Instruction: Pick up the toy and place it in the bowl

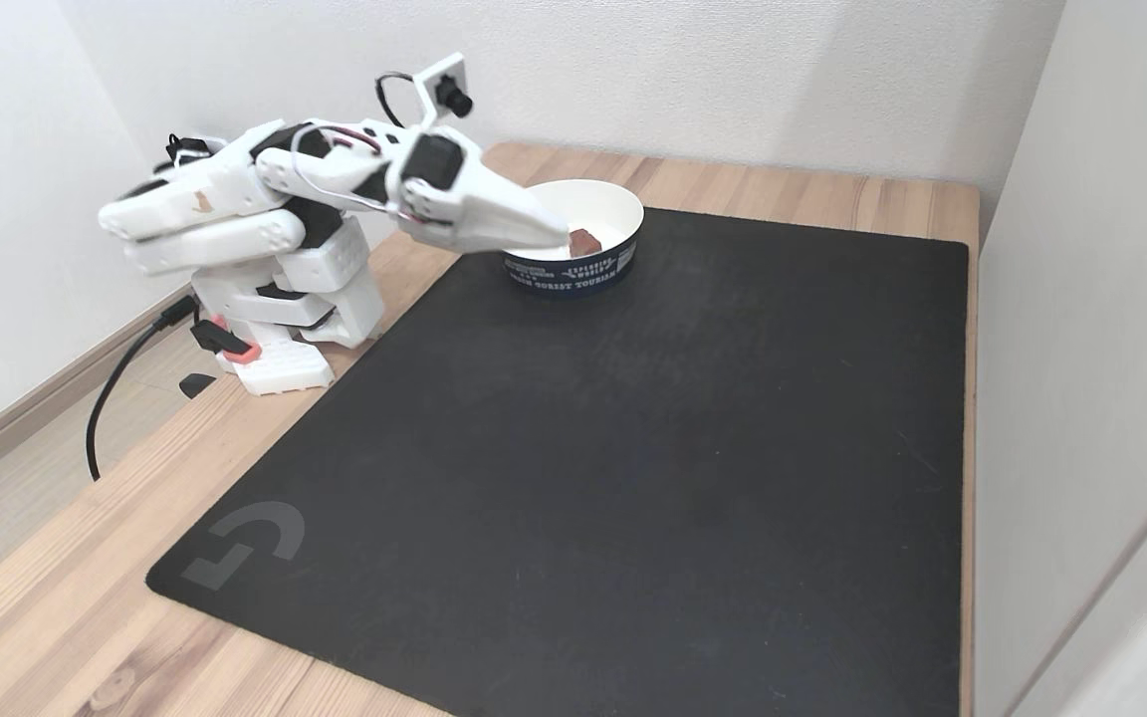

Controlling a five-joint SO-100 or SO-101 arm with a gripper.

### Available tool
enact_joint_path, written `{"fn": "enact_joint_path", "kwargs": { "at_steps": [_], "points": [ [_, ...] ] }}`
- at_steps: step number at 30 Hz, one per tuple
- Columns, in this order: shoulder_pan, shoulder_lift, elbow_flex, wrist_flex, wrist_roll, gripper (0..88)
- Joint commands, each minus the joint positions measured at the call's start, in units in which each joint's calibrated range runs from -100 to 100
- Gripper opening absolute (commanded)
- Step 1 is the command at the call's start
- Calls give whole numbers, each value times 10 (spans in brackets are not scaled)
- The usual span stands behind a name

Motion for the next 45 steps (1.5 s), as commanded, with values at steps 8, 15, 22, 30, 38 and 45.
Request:
{"fn": "enact_joint_path", "kwargs": {
  "at_steps": [8, 15, 22, 30, 38, 45],
  "points": [
    [76, -7, 12, 126, 51, 23],
    [73, -8, 12, 189, 74, 24],
    [70, -9, 12, 230, 111, 24],
    [70, -9, 12, 228, 109, 25],
    [71, -7, 12, 228, 109, 25],
    [71, -7, 12, 228, 109, 25]
  ]
}}
